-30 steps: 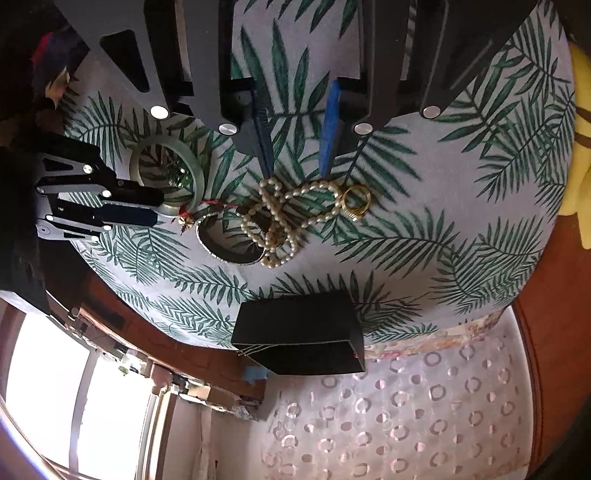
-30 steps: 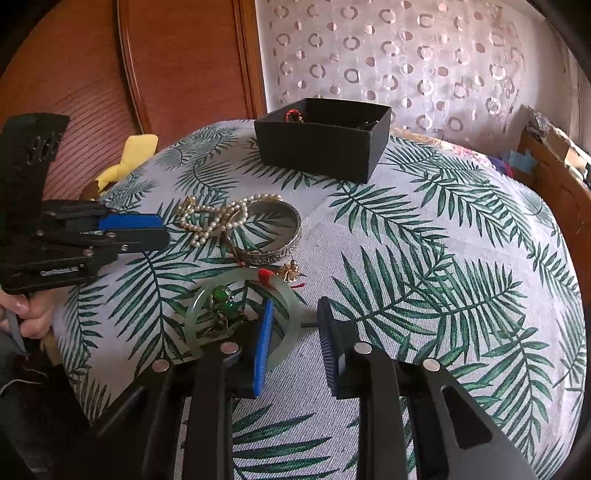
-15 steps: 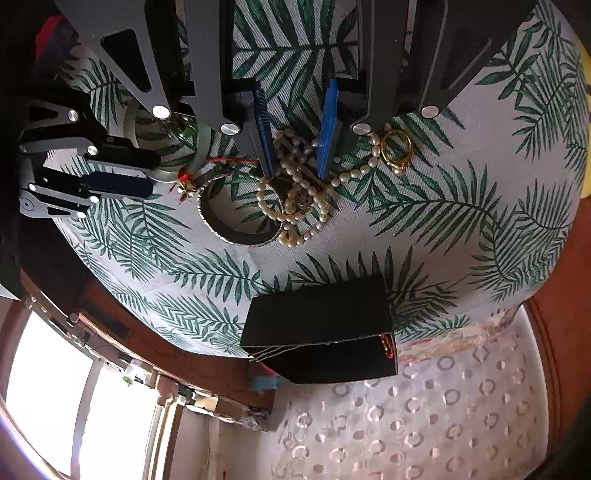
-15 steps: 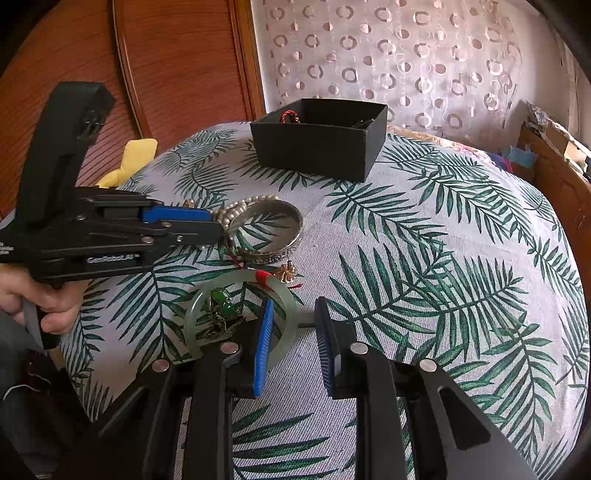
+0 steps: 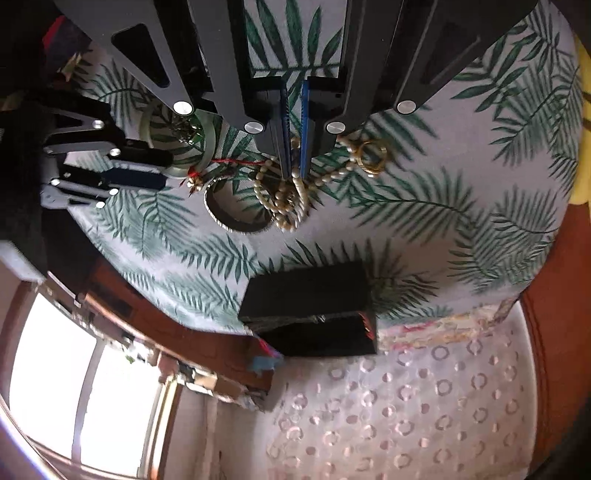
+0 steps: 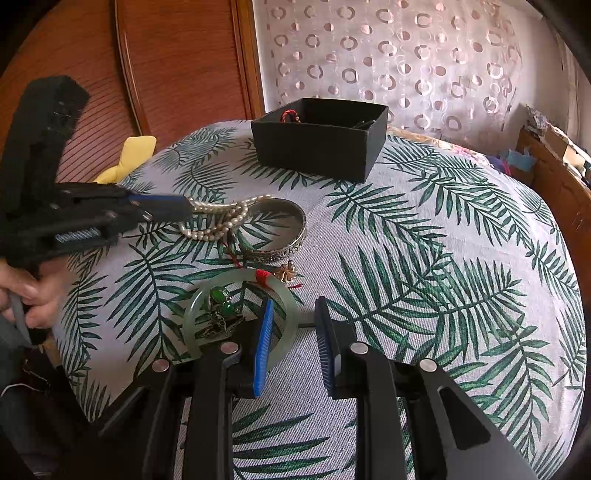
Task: Organize jewelry
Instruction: 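Grasp the remaining pearl necklace with the left gripper, then lift the pearl necklace with the left gripper while the right gripper grasps the jade bangle, then carry the pearl necklace and jade bangle over the black box with both grippers, then open both grippers to drop the necklace and bangle into the box, then move the left gripper to the gold ring while the right gripper moves to the silver bangle, then grasp the gold ring with the left gripper while the right gripper grasps the silver bangle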
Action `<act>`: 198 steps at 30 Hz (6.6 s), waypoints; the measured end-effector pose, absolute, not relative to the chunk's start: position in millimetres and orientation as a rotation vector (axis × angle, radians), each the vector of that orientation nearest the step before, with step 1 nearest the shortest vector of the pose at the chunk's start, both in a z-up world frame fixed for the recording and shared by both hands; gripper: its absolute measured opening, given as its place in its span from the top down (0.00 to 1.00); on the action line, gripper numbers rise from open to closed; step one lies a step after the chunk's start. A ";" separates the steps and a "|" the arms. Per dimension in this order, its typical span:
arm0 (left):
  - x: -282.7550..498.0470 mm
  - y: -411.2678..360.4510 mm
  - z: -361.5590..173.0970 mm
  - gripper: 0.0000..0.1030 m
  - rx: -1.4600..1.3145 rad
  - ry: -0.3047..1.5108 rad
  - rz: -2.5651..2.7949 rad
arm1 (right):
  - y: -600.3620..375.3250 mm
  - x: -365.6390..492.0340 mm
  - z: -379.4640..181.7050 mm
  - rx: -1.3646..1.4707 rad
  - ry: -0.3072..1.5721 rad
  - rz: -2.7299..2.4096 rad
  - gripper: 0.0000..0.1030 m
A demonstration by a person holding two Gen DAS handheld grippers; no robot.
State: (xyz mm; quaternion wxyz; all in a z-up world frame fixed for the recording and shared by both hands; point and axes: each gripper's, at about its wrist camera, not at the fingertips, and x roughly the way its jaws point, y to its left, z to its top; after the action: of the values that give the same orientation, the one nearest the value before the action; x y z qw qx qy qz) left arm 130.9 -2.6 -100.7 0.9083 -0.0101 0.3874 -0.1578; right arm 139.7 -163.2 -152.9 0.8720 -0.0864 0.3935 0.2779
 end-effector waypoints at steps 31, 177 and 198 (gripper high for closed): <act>90.7 21.3 11.7 0.96 -0.028 0.519 -0.349 | -155.8 130.1 -134.6 -0.265 0.772 0.575 0.92; 161.8 42.5 -126.6 0.09 0.096 0.893 -0.275 | -101.2 193.9 -152.3 -0.356 0.836 0.648 0.41; 152.7 26.3 -104.8 0.83 0.083 0.798 -0.282 | -95.3 189.8 -149.3 -0.394 0.804 0.630 0.42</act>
State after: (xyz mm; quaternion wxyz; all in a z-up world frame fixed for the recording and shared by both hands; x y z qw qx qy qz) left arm 152.7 26.3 -104.8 0.9109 0.0404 0.3871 -0.1368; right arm 189.8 -95.3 -149.3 0.8539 -0.1875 0.3822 0.2994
